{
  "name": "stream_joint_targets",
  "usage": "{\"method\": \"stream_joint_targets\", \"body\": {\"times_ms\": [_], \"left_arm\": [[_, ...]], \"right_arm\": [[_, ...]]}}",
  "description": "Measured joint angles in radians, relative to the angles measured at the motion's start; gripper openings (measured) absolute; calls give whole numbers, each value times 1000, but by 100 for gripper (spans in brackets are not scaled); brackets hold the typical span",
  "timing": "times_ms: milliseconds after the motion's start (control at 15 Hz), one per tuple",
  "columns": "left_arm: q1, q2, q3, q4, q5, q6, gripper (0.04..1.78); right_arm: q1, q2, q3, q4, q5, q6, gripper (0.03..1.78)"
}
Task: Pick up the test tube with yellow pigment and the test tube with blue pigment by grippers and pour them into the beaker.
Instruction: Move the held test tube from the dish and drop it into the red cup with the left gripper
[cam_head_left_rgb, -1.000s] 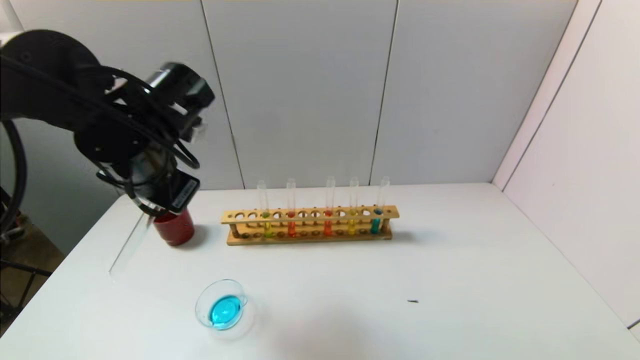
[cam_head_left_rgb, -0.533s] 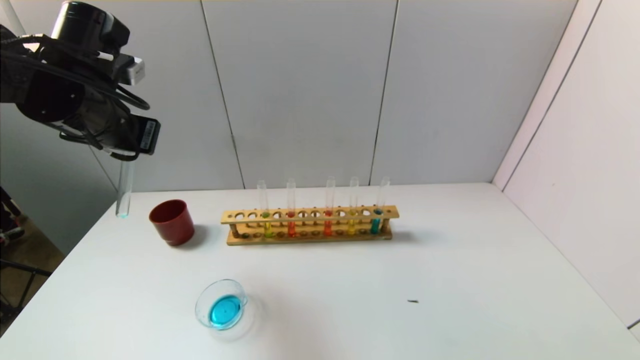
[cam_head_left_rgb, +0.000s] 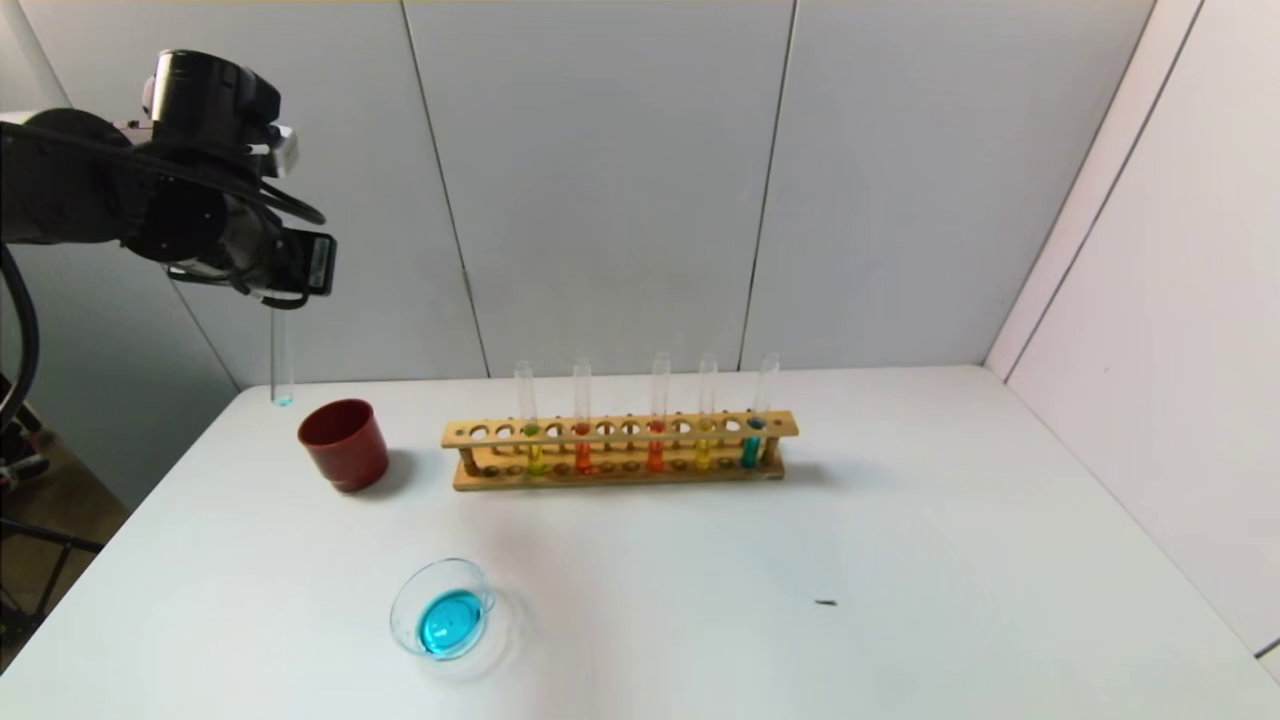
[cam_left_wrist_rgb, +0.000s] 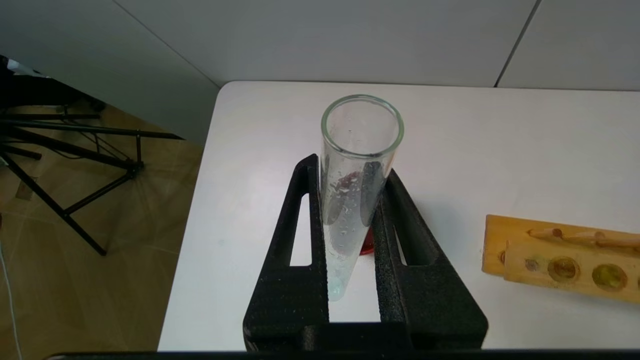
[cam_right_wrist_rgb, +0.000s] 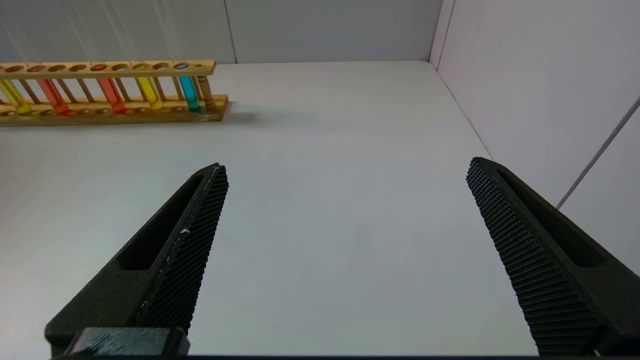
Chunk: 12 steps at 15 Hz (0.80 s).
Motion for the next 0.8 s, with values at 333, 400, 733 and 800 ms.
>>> {"method": "stream_joint_targets", "body": {"times_ms": [333, 400, 733, 800], "left_arm": [[7, 70, 31, -89, -3, -8, 31], [8, 83, 42, -118, -5, -10, 31], [9, 141, 78, -206, -4, -9, 31], [10, 151, 81, -206, -4, -10, 31]], "right_arm": [[0, 0, 0, 0, 0, 0, 174], [0, 0, 0, 0, 0, 0, 174], [0, 0, 0, 0, 0, 0, 174], [0, 0, 0, 0, 0, 0, 174]]}}
